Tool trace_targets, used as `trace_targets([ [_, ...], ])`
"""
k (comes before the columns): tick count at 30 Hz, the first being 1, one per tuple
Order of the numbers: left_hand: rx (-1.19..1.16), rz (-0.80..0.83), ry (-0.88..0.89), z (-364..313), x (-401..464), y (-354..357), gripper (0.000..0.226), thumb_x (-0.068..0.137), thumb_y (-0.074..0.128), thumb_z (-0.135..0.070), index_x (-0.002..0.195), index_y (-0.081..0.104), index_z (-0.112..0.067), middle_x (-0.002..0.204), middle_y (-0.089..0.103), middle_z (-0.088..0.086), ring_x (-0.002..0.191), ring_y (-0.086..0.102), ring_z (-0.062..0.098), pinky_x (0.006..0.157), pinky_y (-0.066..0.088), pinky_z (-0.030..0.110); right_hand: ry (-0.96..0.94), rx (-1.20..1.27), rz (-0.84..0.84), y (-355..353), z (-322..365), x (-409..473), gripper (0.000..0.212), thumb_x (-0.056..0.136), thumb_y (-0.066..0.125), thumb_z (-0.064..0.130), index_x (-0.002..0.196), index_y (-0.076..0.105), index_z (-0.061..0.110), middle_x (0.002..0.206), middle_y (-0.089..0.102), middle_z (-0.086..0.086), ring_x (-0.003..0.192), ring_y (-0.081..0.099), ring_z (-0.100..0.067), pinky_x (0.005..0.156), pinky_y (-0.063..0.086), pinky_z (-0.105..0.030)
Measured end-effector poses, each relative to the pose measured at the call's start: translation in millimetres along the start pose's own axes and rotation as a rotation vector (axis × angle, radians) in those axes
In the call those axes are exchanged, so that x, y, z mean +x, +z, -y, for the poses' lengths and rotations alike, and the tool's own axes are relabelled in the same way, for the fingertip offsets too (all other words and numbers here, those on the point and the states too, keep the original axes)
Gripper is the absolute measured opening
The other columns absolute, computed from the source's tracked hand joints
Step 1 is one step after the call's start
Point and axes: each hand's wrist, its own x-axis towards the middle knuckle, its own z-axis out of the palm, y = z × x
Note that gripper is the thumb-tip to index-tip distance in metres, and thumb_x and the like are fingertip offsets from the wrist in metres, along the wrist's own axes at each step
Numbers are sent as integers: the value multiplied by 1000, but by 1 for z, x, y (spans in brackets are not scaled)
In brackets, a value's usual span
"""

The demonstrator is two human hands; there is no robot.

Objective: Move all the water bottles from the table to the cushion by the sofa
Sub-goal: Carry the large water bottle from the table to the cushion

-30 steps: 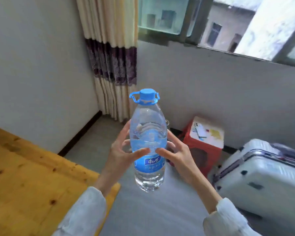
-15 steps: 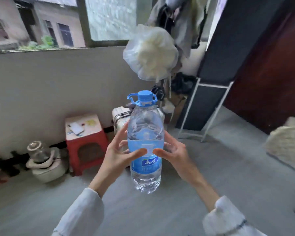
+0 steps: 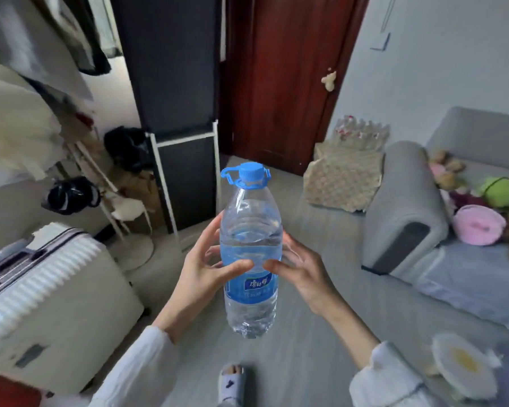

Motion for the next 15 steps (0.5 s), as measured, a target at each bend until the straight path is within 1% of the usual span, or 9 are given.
trace_targets([
  [2, 2, 63, 9, 11, 55, 16, 85, 59, 81, -20, 131, 40, -35, 111, 65, -17, 96, 60, -4, 72, 50, 14, -1, -16, -65, -29, -4, 38, 54, 69, 75, 18, 117, 56, 35, 113, 67, 14, 110, 59, -4, 82, 48, -16],
  [4, 3, 143, 14, 17, 114, 31, 83, 59, 80, -24, 130, 40, -39, 109, 64, -25, 98, 59, -4, 74, 51, 15, -6, -19, -132, -56, -5, 78, 49, 71, 72, 17, 111, 57, 40, 108, 68, 19, 108, 60, -3, 80, 48, -15],
  [6, 1, 203, 12, 19, 170, 44, 80, 58, 76, -27, 127, 39, -44, 107, 62, -31, 98, 59, -6, 74, 51, 14, -12, -12, -180, -80, -4, 118, 46, 72, 70, 15, 110, 58, 38, 106, 69, 20, 107, 60, -3, 80, 48, -15],
  [8, 0, 253, 22, 17, 223, 58, 80, 58, 75, -25, 126, 38, -43, 106, 62, -33, 97, 59, -8, 72, 50, 11, -14, -6, -238, -105, -3, 157, 44, 74, 69, 10, 110, 59, 32, 104, 70, 18, 105, 61, -3, 80, 48, -15],
  [10, 7, 298, 30, 18, 272, 72, 83, 58, 75, -22, 131, 37, -36, 107, 64, -29, 97, 60, -7, 71, 48, 9, -14, -7, -288, -130, -2, 194, 42, 73, 71, 10, 109, 60, 29, 105, 70, 15, 104, 62, -5, 81, 48, -17],
  [12, 5, 335, 32, 22, 317, 87, 85, 58, 75, -21, 134, 36, -31, 112, 63, -22, 98, 60, -6, 71, 48, 9, -14, -20, -327, -155, -3, 228, 43, 70, 72, 15, 109, 61, 31, 108, 70, 10, 107, 61, -9, 86, 49, -20],
  [14, 10, 372, 28, 31, 361, 103, 86, 59, 75, -21, 135, 36, -29, 117, 60, -17, 98, 59, -5, 71, 49, 11, -11, -23, -355, -182, -8, 261, 43, 70, 72, 15, 107, 61, 34, 107, 70, 8, 107, 62, -10, 84, 49, -20],
  [15, 13, 386, 20, 37, 383, 112, 86, 58, 75, -21, 135, 36, -29, 115, 61, -17, 98, 59, -5, 71, 49, 11, -5, -25, -366, -196, -12, 277, 43, 70, 72, 14, 106, 62, 35, 105, 71, 9, 106, 62, -9, 82, 50, -19],
])
